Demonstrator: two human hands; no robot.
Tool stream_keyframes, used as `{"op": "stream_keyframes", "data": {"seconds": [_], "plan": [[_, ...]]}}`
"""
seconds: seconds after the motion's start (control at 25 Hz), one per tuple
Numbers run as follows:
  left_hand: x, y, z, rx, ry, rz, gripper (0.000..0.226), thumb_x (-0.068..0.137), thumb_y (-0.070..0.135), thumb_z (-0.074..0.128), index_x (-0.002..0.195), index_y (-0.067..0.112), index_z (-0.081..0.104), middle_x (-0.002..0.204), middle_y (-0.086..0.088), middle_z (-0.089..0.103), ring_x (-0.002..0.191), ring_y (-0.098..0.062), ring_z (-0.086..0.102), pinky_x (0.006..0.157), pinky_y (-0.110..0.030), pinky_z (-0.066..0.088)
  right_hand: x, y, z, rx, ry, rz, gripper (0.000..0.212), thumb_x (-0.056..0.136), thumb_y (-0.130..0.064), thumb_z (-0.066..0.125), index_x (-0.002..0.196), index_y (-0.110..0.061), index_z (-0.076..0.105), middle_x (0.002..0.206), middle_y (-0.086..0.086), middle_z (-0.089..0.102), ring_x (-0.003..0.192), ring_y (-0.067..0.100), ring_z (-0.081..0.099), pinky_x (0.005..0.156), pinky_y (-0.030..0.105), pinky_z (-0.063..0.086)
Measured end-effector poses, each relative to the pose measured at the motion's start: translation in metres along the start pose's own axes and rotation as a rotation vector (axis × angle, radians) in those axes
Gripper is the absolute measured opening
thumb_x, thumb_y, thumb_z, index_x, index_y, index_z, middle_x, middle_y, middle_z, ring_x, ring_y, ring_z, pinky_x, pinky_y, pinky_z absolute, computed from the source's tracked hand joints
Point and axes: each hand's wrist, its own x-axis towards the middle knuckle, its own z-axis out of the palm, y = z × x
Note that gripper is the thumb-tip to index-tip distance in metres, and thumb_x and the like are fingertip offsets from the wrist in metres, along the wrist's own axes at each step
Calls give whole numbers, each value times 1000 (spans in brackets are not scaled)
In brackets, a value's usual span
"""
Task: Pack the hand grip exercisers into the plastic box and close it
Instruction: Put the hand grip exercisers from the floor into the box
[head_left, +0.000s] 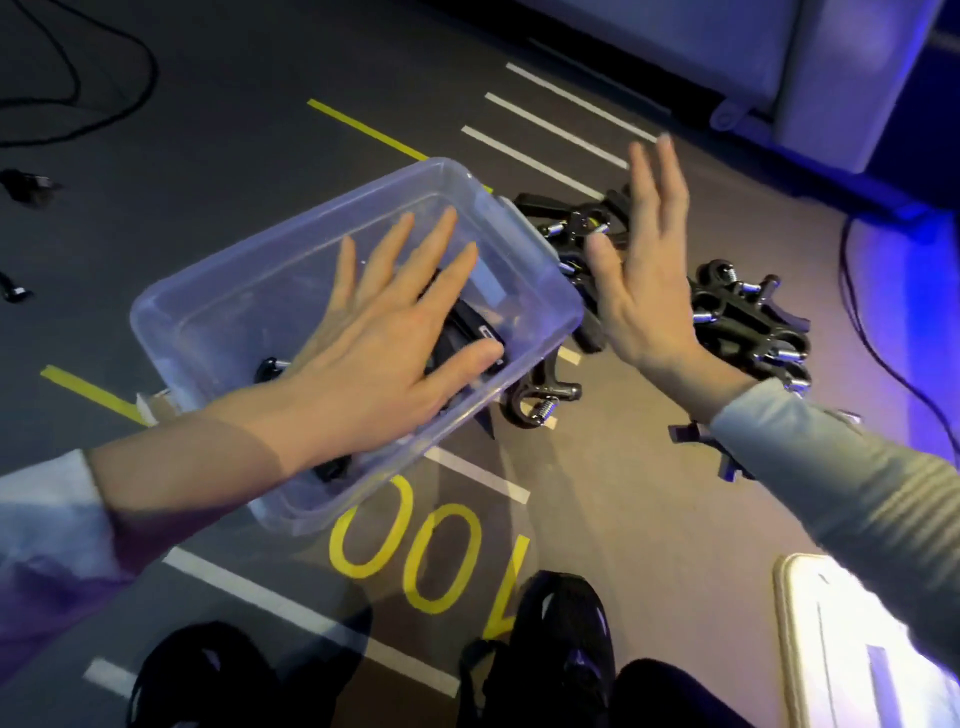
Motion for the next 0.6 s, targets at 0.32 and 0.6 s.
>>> {"op": "stream_keyframes", "data": {"seconds": [0.32, 0.6], "plan": [[31, 46, 55, 88, -210, 37, 83, 86, 63, 33, 148, 21, -3, 154, -4, -20, 142, -28, -9, 113, -49, 2, -132, 122, -36, -370, -296, 829, 66, 96, -47, 38, 151, -27, 8, 159, -1, -6, 146, 32, -2, 110, 66, 10], [48, 56, 86, 56, -239, 39, 78, 92, 48, 35, 145, 22, -16, 155, -7, -16, 143, -27, -6, 115, -44, 7, -168, 148, -35, -393, -626, 909, 66, 95, -51, 38, 150, -28, 11, 159, 3, 6, 145, 31, 2, 111, 60, 16]]}}
